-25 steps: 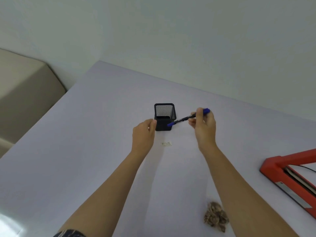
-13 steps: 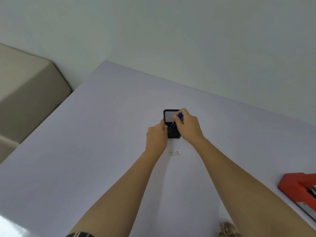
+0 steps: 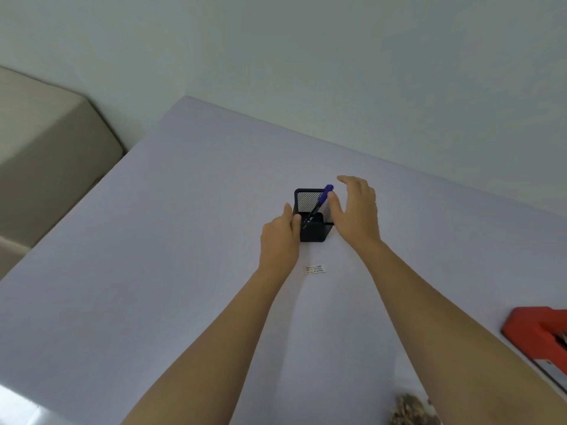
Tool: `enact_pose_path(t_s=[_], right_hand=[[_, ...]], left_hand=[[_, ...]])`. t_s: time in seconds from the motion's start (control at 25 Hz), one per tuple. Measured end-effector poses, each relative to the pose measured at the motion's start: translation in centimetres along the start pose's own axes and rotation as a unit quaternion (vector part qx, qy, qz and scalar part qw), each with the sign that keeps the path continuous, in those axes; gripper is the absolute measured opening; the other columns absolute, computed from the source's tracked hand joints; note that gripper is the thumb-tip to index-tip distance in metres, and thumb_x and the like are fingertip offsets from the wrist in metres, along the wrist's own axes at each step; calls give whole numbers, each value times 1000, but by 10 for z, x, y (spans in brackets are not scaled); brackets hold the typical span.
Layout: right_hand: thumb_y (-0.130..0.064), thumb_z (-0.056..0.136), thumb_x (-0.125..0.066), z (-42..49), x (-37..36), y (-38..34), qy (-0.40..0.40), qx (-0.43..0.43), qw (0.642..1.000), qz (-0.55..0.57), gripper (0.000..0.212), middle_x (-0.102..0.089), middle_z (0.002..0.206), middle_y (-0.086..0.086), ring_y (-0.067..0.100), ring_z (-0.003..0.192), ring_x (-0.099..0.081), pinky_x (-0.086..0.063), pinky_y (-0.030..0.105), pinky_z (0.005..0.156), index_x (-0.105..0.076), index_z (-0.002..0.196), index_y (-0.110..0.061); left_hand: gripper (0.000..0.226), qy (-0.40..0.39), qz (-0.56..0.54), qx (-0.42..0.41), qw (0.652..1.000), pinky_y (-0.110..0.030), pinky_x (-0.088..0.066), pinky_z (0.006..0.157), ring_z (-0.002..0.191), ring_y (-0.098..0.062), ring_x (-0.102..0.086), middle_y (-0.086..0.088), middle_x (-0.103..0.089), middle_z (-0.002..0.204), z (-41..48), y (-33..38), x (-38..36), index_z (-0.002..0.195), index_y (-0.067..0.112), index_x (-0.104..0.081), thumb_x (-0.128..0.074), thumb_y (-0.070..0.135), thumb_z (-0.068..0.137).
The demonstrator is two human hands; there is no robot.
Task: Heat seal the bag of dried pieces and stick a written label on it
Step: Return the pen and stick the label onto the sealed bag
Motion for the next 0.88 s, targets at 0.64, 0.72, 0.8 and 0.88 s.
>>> enact_pose_path(t_s=[0.64,0.72,0.8,0.88], right_hand=[[-25,83,-60,-119,-39,55,-95,86,986,-104,28,-61,90,7,26,75,-58,-51,37,55,-68,108,-17],[-28,84,-62,-118,-40,54,-107,53,989,-91,29,-60,95,6,25,83,-58,-52,37,63,-67,110,-16],[-30,85,-62,-116,-42,54,-129,15,989,-70,33,-58,101,4,21,92,-55,-49,33,71,-65,114,-14],[-31,86,-62,-117,-44,52,-137,-8,989,-48,35,-56,103,3,19,94,-54,-46,28,73,-63,115,-12]], left_hand=[[35,-18,168,-203,965,-33,-54,57,69,-30,-57,-15,-64,89,-71,-56,-61,102,7,-73,-46,22,86],[35,-22,172,-201,964,-32,-53,57,69,-30,-57,-15,-64,90,-71,-55,-60,102,7,-73,-46,23,86],[35,-23,173,-199,964,-31,-52,56,68,-30,-57,-15,-64,89,-70,-53,-60,99,8,-74,-46,23,85],[34,-26,170,-191,966,-30,-52,55,67,-30,-56,-15,-64,88,-69,-52,-60,97,9,-75,-46,22,84]])
Point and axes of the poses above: each hand's wrist, its own z-axis towards the middle knuckle, its own x-axis out of the back of the hand, y = z × x, the point moved 5 cm from there along z, towards the middle knuckle
